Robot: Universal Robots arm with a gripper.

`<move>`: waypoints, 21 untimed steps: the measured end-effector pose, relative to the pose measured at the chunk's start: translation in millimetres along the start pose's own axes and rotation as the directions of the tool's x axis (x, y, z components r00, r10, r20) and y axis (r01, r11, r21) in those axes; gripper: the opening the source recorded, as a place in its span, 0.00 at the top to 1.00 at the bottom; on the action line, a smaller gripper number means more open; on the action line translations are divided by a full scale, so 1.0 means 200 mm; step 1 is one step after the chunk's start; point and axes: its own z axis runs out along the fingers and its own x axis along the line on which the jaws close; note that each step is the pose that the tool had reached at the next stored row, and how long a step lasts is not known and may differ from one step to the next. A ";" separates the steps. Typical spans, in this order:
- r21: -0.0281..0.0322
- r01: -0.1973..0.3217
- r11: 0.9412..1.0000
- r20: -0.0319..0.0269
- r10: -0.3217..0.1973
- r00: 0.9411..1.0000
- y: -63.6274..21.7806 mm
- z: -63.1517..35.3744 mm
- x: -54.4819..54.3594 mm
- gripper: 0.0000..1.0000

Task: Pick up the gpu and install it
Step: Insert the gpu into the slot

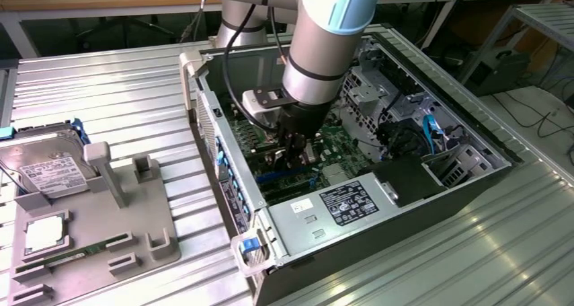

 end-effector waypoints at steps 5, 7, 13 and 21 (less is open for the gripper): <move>-0.002 0.000 1.000 0.001 0.000 1.000 0.002 0.004 0.00 0.71; -0.004 0.000 1.000 0.001 0.000 1.000 0.003 0.004 0.00 0.71; -0.006 0.000 1.000 0.001 0.000 1.000 0.003 0.005 0.00 0.71; -0.007 0.000 1.000 0.001 0.000 1.000 0.008 0.015 0.00 0.71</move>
